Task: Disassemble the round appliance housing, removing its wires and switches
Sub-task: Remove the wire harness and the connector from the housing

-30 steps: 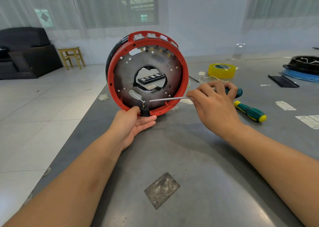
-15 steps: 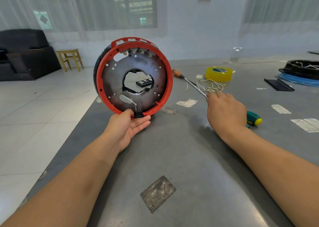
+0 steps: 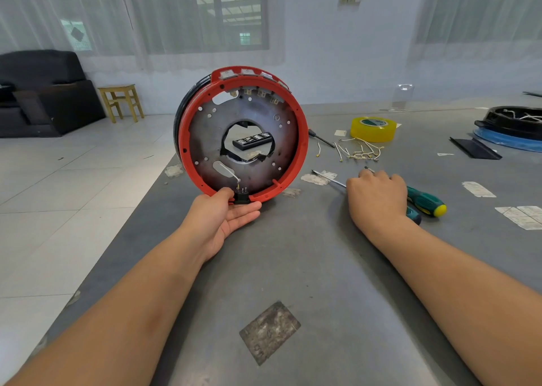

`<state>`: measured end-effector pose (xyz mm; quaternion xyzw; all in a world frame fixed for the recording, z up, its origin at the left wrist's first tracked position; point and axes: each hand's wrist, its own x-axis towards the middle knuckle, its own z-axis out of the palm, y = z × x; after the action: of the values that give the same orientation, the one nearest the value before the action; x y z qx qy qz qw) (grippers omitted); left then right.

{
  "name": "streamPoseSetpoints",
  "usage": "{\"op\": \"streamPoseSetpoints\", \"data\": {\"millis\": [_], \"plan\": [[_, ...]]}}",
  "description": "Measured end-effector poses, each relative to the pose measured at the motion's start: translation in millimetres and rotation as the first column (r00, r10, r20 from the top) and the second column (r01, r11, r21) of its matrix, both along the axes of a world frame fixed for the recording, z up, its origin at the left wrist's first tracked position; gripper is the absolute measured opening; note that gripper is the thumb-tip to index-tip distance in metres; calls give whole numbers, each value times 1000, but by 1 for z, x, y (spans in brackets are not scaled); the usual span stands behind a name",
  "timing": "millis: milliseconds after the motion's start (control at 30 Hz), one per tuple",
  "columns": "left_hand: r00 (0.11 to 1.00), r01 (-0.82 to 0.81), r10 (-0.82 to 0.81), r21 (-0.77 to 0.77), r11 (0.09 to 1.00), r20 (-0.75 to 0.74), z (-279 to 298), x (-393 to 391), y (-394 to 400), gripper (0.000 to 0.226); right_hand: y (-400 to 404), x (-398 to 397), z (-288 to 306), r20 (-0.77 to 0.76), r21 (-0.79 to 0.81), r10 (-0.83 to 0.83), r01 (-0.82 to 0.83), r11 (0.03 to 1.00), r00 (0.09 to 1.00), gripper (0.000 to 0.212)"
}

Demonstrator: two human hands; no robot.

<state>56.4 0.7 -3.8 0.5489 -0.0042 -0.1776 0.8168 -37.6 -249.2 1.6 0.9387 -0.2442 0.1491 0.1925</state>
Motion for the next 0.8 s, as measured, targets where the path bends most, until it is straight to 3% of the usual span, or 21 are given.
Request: {"op": "streamPoseSetpoints", "data": {"millis": [133,233,333,567,800], "plan": [[1000,13,-13,10,1000,2,1,-3,0,29,18,-1,-1,197,-103,153,-135,986,968,19],[999,32,-33,19,999,15,2,-4,0,29,49,3,-11,370,-145,417,-392,908,830,20],[998,47,-48,25,999,27,1,-5,1,30,81,13,-19,442,-138,522,-520,843,729,24],[993,83,-88,60,995,82,0,-5,1,27,122,44,-14,653,148,371,-592,792,660,24],[988,89,-102,114,990,116,-3,-4,0,25,141,62,-17,649,322,240,-546,773,722,26]]}}
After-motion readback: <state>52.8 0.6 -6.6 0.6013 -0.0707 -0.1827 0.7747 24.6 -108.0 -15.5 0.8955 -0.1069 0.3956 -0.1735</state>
